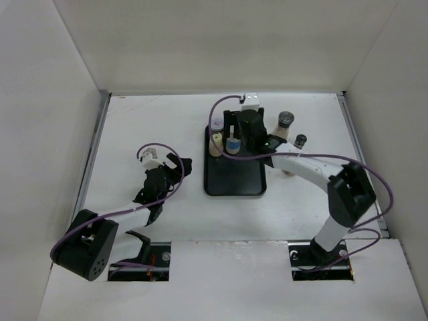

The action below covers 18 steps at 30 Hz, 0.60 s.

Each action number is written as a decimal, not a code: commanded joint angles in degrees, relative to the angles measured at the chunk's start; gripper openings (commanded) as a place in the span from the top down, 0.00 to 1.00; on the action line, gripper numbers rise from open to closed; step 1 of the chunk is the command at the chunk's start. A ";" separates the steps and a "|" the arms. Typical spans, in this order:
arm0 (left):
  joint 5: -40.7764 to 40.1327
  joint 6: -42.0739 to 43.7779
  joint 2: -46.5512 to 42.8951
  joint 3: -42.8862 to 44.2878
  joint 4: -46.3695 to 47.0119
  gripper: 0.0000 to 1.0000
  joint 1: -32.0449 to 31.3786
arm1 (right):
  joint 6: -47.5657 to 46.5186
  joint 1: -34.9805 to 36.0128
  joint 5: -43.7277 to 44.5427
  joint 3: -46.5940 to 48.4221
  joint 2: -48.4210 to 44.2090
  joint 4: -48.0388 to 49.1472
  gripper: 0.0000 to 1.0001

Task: Organize the condiment bottles

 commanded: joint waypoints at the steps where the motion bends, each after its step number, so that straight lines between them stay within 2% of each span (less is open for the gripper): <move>1: 0.14 0.63 -1.19 0.05 3.29 0.00 0.35 | 1.27 0.79 1.32 -3.82 -12.22 3.26 0.06; 4: 0.05 0.63 -0.58 0.05 3.37 0.00 0.35 | 3.11 -0.52 2.90 -12.77 -22.32 2.91 0.05; 10: 0.05 0.54 -0.49 0.31 3.46 0.00 -0.44 | 10.22 -10.96 13.36 -29.22 -38.77 -6.21 0.06; 13: 0.22 0.45 0.13 0.49 3.46 0.00 -0.44 | 13.66 -16.07 12.32 -32.57 -40.55 -11.58 0.06; 18: -0.21 0.54 0.30 0.58 3.46 0.00 -0.88 | 14.63 -17.49 8.72 -33.72 -36.87 -11.60 0.05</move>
